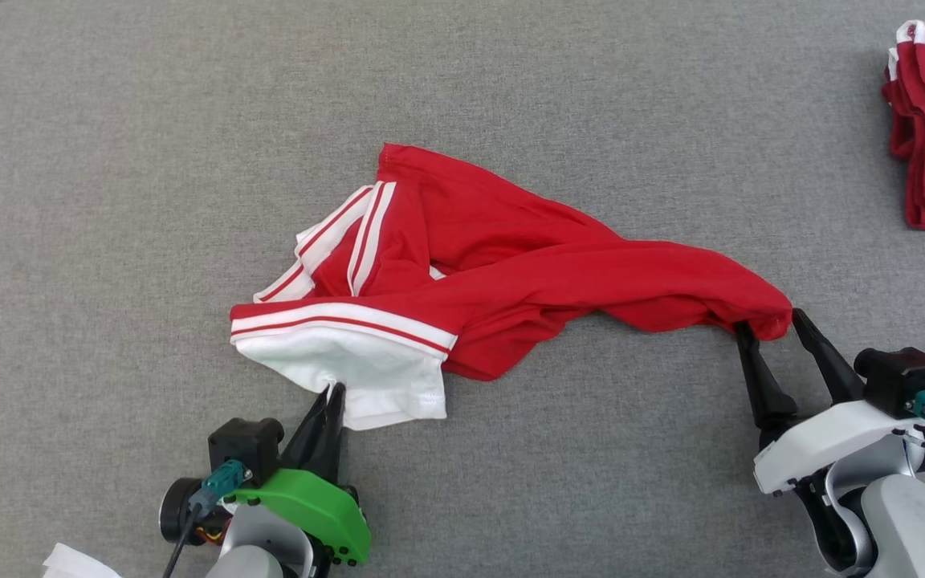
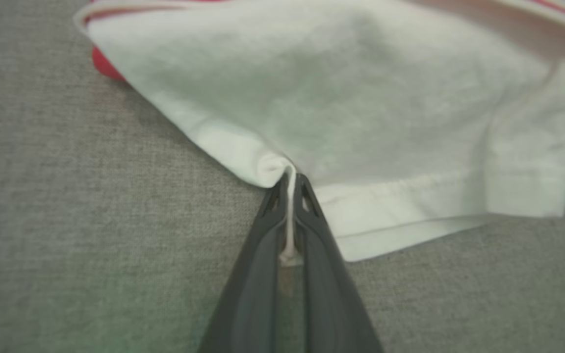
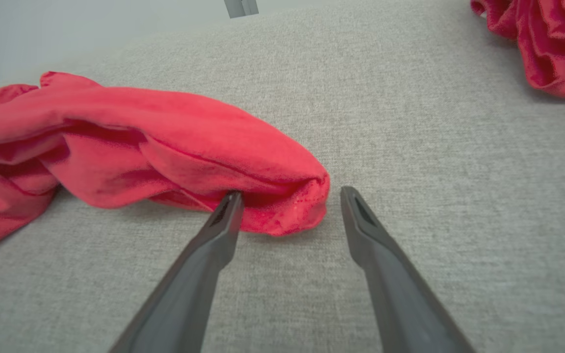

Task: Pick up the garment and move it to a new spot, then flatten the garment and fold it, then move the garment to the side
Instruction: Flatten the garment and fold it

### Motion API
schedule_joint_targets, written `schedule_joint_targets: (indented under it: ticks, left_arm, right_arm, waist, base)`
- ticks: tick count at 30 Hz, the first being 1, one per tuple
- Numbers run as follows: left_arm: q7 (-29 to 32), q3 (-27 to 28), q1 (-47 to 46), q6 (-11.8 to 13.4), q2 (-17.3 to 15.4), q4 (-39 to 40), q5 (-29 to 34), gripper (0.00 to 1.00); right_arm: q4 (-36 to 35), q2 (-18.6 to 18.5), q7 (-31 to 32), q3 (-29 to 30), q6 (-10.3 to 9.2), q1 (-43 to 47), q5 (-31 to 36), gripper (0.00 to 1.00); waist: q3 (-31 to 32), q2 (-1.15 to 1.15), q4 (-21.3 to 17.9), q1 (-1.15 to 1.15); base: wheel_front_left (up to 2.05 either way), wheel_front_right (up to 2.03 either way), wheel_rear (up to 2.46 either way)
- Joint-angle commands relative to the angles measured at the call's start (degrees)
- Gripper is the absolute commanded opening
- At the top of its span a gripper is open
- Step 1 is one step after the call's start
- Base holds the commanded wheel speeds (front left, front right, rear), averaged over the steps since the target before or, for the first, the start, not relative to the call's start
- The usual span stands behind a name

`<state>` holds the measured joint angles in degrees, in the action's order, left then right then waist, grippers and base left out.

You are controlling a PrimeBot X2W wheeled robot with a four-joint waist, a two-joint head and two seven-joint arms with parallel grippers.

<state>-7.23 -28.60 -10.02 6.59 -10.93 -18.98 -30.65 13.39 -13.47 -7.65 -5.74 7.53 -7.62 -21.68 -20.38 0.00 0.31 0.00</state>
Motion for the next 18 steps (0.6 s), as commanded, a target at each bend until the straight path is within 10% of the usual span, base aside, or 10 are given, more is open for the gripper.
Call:
schedule_joint_targets:
  ticks: [1, 2, 18]
  left_arm:
    - [0.5, -0.1, -0.3, 0.3, 0.0, -1.9, 0.4, 0.0]
    - [-0.1, 0.0, -0.5, 0.3, 0.0, -1.9, 0.4, 0.0]
    - [-8.0, 11.1, -4.4, 4.1, -4.9, 29.1, 8.5, 0.0]
  right_arm:
    - [0.8, -0.3, -0.7, -0.3, -0.09, -1.0, -0.8, 0.56]
    - [1.4, -0.5, -1.2, -0.5, -0.09, -1.2, -1.0, 0.01]
    - [-15.3, -4.2, -6.2, 7.5, -0.09, -2.5, 3.8, 0.0]
  waist:
    - [0.0, 0.0, 0.2, 0.0]
    - [0.0, 0.0, 0.3, 0.0]
    - [4.7, 0.0, -1.5, 0.0]
  base:
    - [0.0, 0.0, 0.0]
    - [0.0, 0.0, 0.0]
    - [0.0, 0.0, 0.0]
